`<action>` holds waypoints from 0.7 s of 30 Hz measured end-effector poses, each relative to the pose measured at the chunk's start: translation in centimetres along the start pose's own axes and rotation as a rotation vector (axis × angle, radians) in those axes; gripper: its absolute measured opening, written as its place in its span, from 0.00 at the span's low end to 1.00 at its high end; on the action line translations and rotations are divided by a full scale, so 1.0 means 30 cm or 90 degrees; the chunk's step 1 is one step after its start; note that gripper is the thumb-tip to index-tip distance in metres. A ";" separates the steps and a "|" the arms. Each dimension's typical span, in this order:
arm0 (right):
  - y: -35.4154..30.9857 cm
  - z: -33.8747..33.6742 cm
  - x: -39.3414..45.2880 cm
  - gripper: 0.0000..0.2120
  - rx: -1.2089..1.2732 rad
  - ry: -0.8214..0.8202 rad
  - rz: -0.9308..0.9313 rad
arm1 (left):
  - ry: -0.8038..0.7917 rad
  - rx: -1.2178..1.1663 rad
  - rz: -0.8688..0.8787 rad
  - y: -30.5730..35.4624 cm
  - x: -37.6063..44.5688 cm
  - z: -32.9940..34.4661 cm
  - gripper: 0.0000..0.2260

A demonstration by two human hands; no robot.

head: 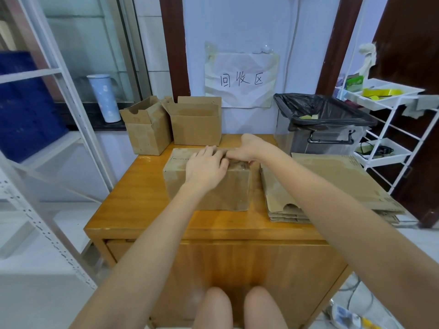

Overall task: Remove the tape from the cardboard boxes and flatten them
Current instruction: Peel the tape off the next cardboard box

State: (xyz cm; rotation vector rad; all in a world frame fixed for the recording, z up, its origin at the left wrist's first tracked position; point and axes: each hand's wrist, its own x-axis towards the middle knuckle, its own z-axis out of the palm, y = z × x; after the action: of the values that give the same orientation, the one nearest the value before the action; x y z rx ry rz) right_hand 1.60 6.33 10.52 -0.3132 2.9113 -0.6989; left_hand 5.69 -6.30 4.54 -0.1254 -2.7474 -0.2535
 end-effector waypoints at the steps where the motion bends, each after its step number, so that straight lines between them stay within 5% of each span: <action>1: -0.002 0.001 -0.001 0.12 -0.013 0.011 0.002 | 0.002 -0.004 0.000 -0.004 0.002 -0.001 0.19; 8: 0.023 0.012 -0.004 0.17 -0.039 0.053 -0.006 | -0.003 -0.036 -0.003 -0.020 0.016 0.001 0.18; 14: 0.179 -0.012 -0.012 0.18 0.219 0.072 -0.064 | -0.037 -0.133 0.006 -0.168 0.014 -0.045 0.17; 21: 0.180 0.051 0.015 0.18 0.446 -0.058 -0.059 | -0.062 -0.258 0.006 -0.195 -0.005 -0.077 0.19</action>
State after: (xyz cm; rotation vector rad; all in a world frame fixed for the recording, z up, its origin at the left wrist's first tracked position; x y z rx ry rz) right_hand 0.52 10.27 6.64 -0.3755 2.3759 -1.5879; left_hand 5.95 -12.48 5.65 -0.2630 -2.7513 -0.8189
